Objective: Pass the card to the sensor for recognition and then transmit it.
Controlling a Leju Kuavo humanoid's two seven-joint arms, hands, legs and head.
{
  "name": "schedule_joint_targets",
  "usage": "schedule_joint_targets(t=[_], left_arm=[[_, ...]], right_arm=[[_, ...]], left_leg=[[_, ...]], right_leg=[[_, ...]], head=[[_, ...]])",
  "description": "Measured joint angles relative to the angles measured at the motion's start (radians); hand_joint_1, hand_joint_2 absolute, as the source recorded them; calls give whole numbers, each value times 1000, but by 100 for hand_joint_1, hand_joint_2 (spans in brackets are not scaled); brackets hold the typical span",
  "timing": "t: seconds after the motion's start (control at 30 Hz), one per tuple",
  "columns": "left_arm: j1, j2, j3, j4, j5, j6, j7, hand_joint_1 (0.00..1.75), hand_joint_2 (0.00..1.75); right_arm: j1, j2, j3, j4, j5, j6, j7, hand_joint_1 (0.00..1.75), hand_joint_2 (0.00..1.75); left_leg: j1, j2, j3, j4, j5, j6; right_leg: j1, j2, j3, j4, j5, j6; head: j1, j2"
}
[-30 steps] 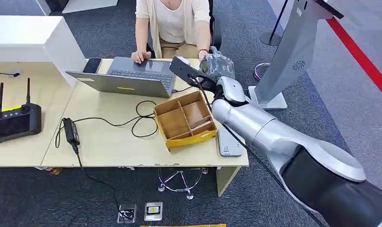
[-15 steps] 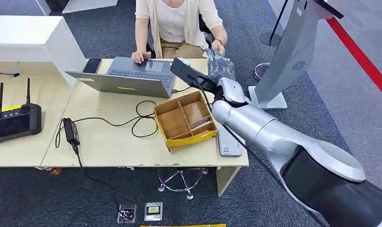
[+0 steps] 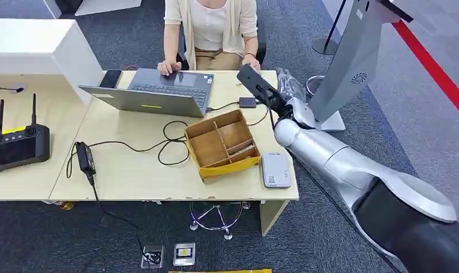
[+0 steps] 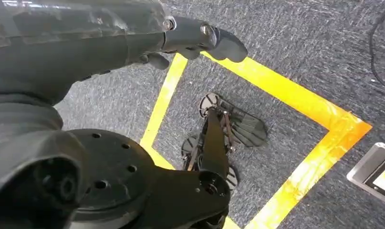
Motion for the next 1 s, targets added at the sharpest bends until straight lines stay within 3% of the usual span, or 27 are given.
schedule_joint_targets(t=[0.23,0.53,0.77,0.87,1.0], left_arm=[[15,-3,0,0,22,-10,-8,0,0],[23,-8,0,0,40,-15,-18,0,0],[24,-9,0,0,54,-14,-22,0,0],[24,-10,0,0,64,-14,-30,0,0],[23,-11,0,0,74,-12,-36,0,0]], right_arm=[[34,-164,-21,-77,-71,-90,100,0,0],[85,-347,-22,-173,-129,-125,109,0,0],[228,-521,-24,-246,-211,-248,110,0,0],[332,-579,-43,-276,-239,-270,88,0,0],[470,-614,-87,-283,-282,-273,-1,0,0]], left_leg=[[-1,0,-1,2,0,1],[-1,0,-1,2,-1,1],[-1,-1,-3,2,-1,2],[-1,-2,-3,2,-2,2],[-1,-2,-4,2,-2,2]], right_leg=[[-1,0,0,0,0,0],[-1,-1,-1,0,1,1],[-1,-3,-1,0,0,1],[-1,-4,-1,0,0,1],[-1,-4,-1,0,0,1]], head=[[0,0],[0,0],[0,0],[0,0],[-1,0]])
